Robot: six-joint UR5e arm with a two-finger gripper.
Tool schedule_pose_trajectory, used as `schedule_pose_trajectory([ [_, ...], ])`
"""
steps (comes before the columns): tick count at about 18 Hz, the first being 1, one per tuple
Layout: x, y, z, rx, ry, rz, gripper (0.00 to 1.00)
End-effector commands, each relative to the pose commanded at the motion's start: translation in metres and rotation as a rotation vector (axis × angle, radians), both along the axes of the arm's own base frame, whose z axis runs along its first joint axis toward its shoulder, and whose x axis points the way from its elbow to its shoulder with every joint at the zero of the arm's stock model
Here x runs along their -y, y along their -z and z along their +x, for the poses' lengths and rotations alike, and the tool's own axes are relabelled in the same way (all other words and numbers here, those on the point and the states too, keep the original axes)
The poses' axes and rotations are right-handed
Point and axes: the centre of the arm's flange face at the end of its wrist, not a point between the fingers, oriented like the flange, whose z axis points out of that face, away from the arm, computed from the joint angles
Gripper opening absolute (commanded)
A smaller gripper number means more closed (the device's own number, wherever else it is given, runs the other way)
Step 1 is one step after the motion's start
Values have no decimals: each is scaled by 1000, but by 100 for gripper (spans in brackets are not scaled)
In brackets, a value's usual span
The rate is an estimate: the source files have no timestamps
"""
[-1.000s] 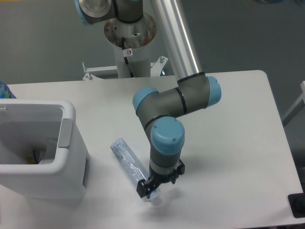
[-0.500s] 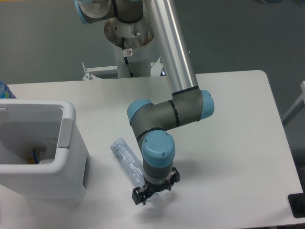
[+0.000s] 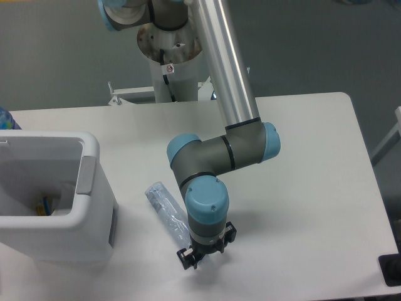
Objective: Place the trash in the trash can
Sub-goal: 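Lower the gripper around the bottle cap end and close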
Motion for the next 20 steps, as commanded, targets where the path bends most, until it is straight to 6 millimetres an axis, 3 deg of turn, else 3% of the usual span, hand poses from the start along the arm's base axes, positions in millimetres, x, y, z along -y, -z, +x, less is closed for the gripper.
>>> schedule_pose_trajectory([
  [3, 1, 0, -1, -1, -3, -1, 60],
  [11, -1, 5, 4, -2, 3, -14, 59],
  [17, 1, 4, 6, -4, 3, -18, 42],
  [20, 1, 5, 8, -2, 4, -20, 39],
])
